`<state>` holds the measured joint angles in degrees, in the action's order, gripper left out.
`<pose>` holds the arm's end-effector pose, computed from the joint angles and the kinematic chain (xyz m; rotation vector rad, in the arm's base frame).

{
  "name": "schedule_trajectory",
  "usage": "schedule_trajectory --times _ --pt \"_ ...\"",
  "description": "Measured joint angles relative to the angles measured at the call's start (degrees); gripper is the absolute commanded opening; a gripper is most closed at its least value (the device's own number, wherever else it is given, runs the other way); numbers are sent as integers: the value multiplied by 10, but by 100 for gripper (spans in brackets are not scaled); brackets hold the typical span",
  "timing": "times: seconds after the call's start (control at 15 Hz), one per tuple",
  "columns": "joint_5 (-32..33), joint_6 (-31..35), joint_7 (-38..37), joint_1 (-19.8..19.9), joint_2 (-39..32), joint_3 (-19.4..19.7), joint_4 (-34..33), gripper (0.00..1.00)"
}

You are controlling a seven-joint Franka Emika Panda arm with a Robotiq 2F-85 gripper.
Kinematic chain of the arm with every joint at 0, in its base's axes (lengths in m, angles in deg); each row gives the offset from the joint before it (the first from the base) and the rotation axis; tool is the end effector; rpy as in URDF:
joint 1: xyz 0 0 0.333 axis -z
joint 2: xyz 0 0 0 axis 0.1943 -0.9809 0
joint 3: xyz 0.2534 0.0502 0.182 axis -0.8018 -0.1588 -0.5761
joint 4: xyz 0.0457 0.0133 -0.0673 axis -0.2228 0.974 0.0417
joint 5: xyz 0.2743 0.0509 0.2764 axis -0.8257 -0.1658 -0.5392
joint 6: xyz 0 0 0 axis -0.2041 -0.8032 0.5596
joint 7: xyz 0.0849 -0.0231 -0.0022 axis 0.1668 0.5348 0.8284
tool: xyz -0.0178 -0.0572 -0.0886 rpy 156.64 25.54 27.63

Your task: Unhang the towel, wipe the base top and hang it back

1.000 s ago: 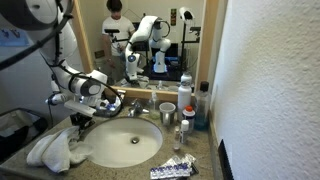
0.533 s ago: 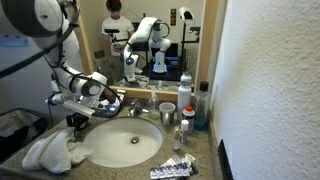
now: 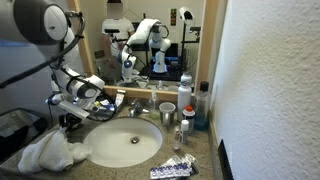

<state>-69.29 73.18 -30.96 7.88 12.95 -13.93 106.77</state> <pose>0.5209 0.2177 0.1022 -2.5260 -0.3789 0.7025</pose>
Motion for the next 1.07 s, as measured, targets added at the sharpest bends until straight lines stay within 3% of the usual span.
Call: schedule_trajectory --times 0.4,1.07 --pt "-13 104 2 -1 24 -2 25 4" --pt "145 134 -100 -16 149 95 134 4"
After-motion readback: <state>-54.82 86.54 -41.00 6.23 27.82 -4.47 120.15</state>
